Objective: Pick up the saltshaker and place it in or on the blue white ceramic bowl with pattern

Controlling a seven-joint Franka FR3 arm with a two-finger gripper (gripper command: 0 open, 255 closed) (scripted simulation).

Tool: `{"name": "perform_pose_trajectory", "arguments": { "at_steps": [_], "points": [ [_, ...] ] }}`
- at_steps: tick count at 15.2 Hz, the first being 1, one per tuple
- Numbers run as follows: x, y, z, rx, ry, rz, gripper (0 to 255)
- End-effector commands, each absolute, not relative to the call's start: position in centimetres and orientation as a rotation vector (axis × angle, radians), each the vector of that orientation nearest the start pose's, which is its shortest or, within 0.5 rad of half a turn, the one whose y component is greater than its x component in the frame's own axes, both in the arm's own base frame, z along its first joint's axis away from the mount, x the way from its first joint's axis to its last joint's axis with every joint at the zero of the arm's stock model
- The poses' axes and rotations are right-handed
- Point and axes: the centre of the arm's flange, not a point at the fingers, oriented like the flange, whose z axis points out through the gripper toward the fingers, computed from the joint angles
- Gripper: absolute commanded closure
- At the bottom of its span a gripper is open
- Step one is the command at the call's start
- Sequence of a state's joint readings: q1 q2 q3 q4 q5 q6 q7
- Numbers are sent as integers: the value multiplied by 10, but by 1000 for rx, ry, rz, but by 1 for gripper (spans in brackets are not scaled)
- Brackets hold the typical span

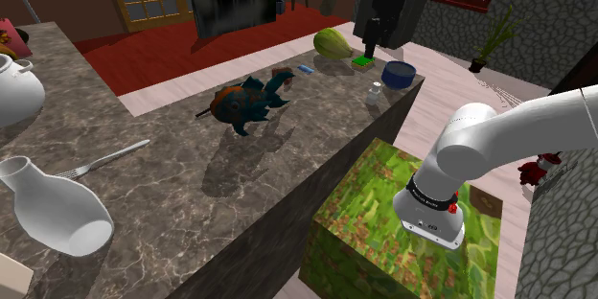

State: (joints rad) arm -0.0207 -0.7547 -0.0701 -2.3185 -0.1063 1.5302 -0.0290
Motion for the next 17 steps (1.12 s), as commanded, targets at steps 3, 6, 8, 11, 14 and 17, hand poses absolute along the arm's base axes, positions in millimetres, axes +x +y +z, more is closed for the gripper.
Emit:
{"name": "perform_pose_trajectory", "arguments": {
  "at_steps": [3, 6, 8, 11, 14, 17],
  "points": [
    [314, -70, 579, -3183, 79, 66, 0],
    [322, -104, 555, -3162, 91, 74, 0],
    [326, -126, 539, -3148, 99, 79, 0],
    [333, -160, 514, -3127, 111, 87, 0],
    [339, -193, 489, -3106, 123, 95, 0],
    [345, -225, 462, -3085, 134, 102, 0]
  ]
}}
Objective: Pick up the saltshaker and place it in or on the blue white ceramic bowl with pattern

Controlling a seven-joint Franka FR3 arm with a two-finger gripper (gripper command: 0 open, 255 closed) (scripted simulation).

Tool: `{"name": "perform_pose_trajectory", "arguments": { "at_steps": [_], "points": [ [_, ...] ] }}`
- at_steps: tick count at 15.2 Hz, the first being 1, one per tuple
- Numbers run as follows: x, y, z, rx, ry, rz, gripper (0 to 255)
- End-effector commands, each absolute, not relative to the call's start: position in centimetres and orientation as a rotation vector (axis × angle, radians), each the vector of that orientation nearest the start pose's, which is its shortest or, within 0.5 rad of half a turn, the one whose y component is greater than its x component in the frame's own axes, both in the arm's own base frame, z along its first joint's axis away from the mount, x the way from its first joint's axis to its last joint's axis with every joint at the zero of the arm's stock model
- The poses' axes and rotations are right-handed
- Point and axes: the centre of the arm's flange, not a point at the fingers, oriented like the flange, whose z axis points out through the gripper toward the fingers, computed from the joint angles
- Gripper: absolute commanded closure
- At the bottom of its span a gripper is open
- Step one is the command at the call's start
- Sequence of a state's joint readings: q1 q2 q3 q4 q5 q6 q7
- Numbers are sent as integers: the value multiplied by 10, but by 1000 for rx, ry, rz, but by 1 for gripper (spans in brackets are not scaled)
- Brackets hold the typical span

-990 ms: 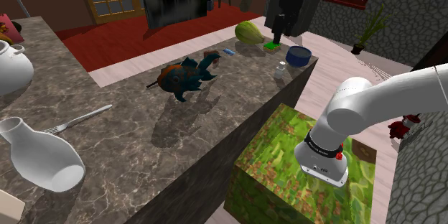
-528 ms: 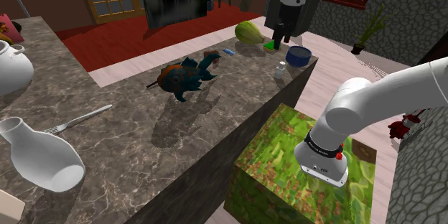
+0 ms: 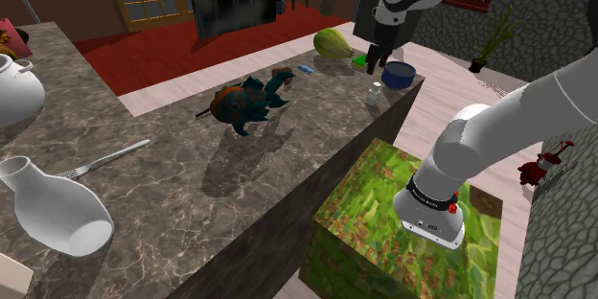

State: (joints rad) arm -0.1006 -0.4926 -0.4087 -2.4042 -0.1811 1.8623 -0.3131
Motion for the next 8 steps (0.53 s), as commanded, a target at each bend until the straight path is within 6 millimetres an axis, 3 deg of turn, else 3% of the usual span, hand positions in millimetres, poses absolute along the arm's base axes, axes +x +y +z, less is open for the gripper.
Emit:
{"name": "perform_pose_trajectory", "arguments": {
  "at_steps": [1, 8],
  "points": [
    [347, -236, 453, -3078, 138, 105, 0],
    [359, -309, 389, -3029, 164, 122, 0]
  ]
}}
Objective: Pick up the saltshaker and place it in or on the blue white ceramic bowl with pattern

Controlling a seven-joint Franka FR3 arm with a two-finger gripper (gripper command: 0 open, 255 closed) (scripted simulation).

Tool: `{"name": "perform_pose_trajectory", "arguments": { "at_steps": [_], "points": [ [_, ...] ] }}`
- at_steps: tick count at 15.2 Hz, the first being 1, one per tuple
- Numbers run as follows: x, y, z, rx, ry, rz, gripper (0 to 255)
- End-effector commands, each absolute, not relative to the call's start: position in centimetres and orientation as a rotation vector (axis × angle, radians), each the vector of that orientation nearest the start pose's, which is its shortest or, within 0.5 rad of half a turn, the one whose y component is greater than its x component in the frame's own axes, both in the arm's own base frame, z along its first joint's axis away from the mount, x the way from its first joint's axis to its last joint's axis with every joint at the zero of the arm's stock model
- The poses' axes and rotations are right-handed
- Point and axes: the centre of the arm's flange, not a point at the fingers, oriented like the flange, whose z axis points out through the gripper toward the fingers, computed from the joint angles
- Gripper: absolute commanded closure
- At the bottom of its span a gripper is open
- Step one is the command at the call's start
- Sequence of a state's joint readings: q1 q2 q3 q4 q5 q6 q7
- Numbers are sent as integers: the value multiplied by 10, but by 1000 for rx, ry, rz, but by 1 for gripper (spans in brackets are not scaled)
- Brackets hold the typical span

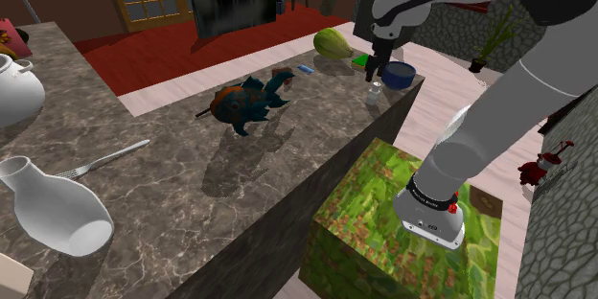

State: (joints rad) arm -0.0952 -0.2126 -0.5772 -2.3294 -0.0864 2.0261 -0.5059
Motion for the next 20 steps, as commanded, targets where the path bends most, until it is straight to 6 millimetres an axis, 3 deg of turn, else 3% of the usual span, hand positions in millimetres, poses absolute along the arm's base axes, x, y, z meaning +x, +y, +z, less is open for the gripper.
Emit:
{"name": "perform_pose_trajectory", "arguments": {
  "at_steps": [1, 9, 17, 18, 20],
  "points": [
    [361, -320, 379, -3022, 168, 125, 0],
    [358, -317, 338, -3020, 169, 125, 0],
    [358, -317, 338, -3020, 169, 125, 0],
    [358, -317, 338, -3020, 169, 125, 255],
    [358, -317, 338, -3020, 169, 125, 255]
  ]
}}
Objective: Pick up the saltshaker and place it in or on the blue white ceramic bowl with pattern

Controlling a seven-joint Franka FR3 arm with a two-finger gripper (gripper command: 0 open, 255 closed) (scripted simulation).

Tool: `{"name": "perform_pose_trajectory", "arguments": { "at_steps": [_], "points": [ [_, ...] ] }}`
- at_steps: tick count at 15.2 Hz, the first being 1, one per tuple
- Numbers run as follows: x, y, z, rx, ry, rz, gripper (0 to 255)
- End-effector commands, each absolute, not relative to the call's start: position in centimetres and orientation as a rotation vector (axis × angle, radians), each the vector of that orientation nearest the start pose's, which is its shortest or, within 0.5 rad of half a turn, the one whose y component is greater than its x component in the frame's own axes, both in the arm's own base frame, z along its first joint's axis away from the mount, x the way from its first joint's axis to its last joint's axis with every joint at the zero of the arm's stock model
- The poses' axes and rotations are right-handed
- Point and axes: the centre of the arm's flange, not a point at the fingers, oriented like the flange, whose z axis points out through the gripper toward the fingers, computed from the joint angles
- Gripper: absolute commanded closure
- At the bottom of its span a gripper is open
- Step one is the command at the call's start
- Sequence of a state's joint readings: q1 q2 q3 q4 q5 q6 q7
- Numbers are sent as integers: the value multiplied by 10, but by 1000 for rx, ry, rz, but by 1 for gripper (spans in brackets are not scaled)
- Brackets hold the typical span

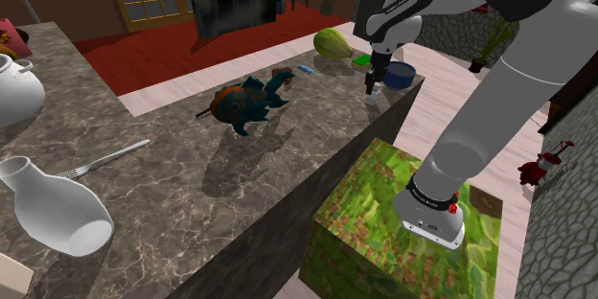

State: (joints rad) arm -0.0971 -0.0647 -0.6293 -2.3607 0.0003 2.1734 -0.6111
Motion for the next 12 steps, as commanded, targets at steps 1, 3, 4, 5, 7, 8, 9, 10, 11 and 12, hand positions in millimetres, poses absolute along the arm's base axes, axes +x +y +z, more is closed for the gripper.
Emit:
{"name": "perform_pose_trajectory", "arguments": {
  "at_steps": [1, 3, 4, 5, 7, 8, 9, 10, 11, 12],
  "points": [
    [358, -317, 338, -3020, 169, 125, 255],
    [358, -317, 338, -3020, 169, 125, 255],
    [358, -317, 338, -3020, 169, 125, 255],
    [358, -317, 338, -3020, 169, 125, 255],
    [358, -317, 338, -3020, 169, 125, 255],
    [358, -317, 343, -3020, 169, 125, 255],
    [358, -317, 348, -3020, 169, 125, 255],
    [358, -317, 353, -3020, 169, 125, 255],
    [358, -317, 359, -3020, 169, 125, 255],
    [358, -317, 364, -3020, 169, 125, 255]
  ]
}}
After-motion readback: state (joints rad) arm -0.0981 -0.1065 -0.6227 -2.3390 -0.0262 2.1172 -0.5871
